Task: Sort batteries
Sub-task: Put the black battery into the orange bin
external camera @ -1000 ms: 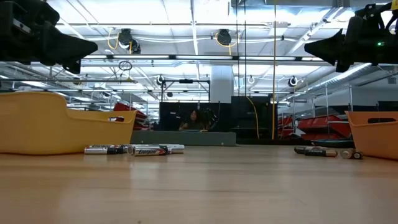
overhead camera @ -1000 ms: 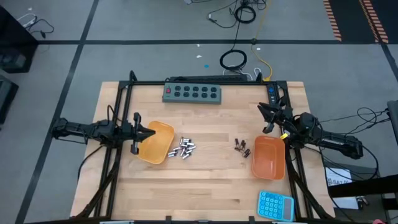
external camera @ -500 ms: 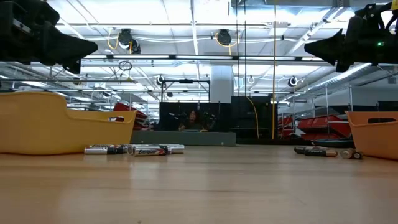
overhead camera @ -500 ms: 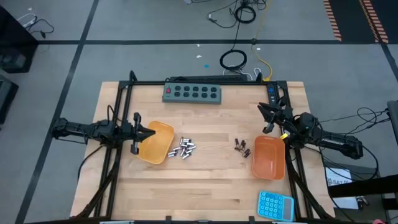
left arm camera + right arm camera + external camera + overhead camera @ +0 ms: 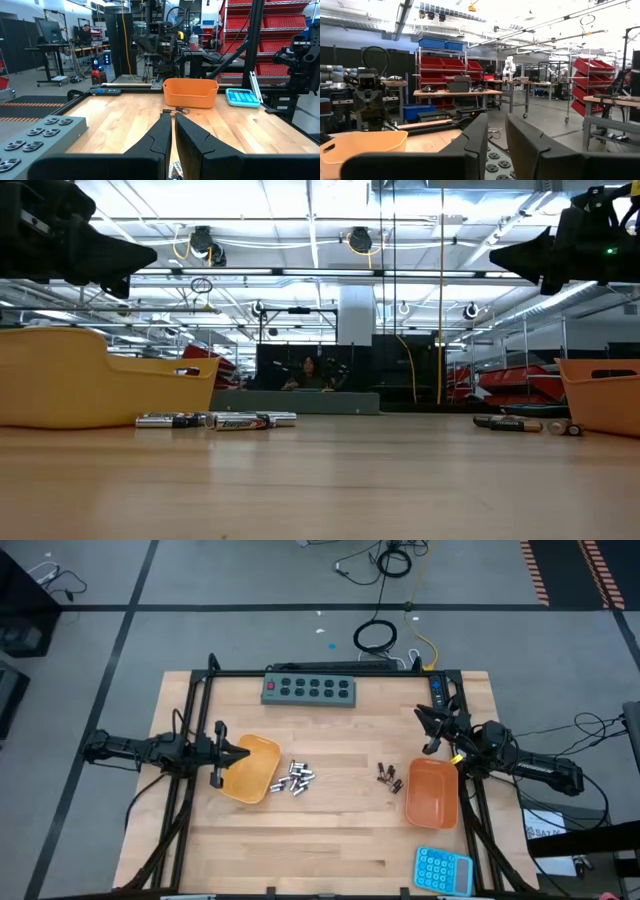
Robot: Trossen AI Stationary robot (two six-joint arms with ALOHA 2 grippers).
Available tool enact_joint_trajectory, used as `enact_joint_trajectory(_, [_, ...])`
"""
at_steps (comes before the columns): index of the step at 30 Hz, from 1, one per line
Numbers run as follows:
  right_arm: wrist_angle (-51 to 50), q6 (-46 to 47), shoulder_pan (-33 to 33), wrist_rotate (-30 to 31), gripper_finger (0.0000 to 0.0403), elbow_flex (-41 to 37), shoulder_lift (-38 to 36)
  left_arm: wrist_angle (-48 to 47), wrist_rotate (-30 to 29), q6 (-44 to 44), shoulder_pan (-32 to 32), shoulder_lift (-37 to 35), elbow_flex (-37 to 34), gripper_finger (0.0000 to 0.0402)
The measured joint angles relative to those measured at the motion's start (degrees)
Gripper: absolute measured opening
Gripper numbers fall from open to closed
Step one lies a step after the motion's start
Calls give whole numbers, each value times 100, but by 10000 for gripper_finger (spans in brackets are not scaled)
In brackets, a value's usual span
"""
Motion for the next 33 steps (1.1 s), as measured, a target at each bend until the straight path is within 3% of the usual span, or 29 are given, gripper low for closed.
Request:
enact_joint_trajectory(4, [1,199,1,-24,59,0,0,0,-1,0,0,0,1,33])
enact_joint_trajectory(13, [7,2058,2,-26,59,0,0,2,-1,0,-2,0,1,33])
enact_joint_trajectory(19, [-1,2241,2,-35,59,0,7,11,0,0,0,0,1,33])
enact_joint_trajectory(25, [-140,2294,4,-804,59,0,56,15,-1,0,0,0,0,33])
enact_joint_trajectory(33, [-635,2203,8,-798,59,0,377,65,-284,39,-2,0,2,33])
